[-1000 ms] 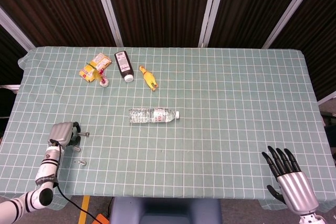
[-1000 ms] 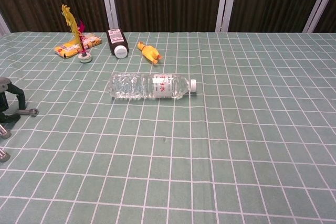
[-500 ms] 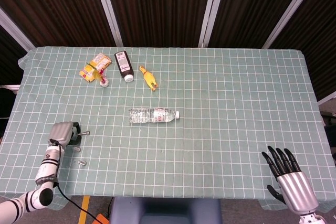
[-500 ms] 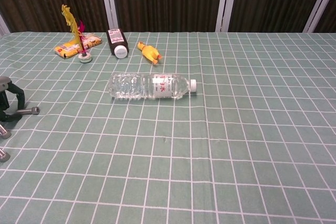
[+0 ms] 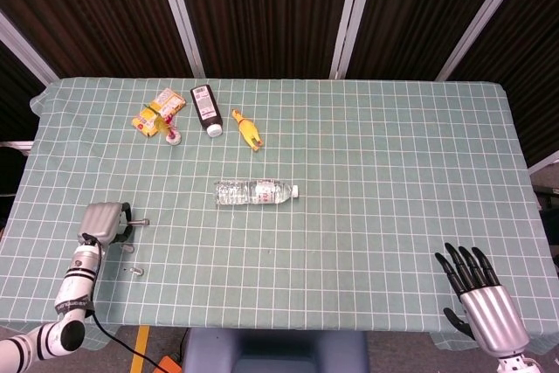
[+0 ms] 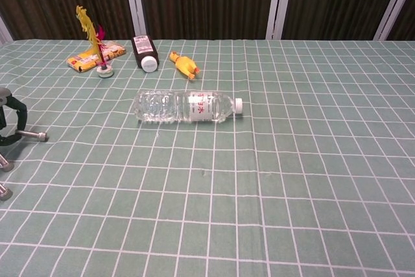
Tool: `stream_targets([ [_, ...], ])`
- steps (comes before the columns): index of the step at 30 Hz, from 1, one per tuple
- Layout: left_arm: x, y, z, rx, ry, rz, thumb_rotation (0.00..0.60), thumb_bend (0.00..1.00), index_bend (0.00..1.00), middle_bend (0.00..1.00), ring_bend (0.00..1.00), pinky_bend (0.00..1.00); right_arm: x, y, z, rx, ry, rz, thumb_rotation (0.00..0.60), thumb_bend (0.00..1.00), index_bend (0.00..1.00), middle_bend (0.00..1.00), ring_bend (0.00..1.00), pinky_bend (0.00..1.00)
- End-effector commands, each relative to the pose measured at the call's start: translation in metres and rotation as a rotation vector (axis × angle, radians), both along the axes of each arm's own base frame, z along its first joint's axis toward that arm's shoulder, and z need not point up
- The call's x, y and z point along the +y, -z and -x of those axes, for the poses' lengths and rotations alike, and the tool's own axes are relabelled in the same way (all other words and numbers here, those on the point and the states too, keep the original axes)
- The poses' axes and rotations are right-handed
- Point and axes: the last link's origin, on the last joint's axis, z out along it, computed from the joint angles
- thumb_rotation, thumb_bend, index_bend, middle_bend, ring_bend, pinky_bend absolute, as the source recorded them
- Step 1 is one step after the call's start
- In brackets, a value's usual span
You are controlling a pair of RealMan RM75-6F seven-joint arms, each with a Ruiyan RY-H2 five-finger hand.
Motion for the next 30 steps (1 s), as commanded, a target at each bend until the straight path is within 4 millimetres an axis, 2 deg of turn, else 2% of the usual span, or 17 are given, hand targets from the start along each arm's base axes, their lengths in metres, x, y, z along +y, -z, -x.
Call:
stream_targets([
  [1,-0.003,-0.004,-0.009,0.053,0.041,-0.011,0.600,0.41,0.54,1.00,1.00,1.00,0.000,0.000,0.000,0.000,0.001,0.000,0.600,0.28,0.00,0.00,0.00,0.00],
  [8,-0.007,-0.005,-0.025,0.240,0.087,-0.020,0.600,0.41,0.53,1.00,1.00,1.00,0.000,-0.001,0.000,-0.002,0.000,0.001,0.600,0.28,0.00,0.00,0.00,0.00],
  [16,-0.009,0.001,-0.041,0.368,0.098,-0.009,0.600,0.41,0.53,1.00,1.00,1.00,0.001,-0.002,0.000,-0.003,-0.001,0.000,0.600,0.28,0.00,0.00,0.00,0.00],
  [30,-0.008,0.011,-0.054,0.539,0.105,-0.003,0.600,0.41,0.52,1.00,1.00,1.00,0.001,-0.003,0.000,-0.006,-0.003,0.003,0.600,0.28,0.00,0.00,0.00,0.00],
])
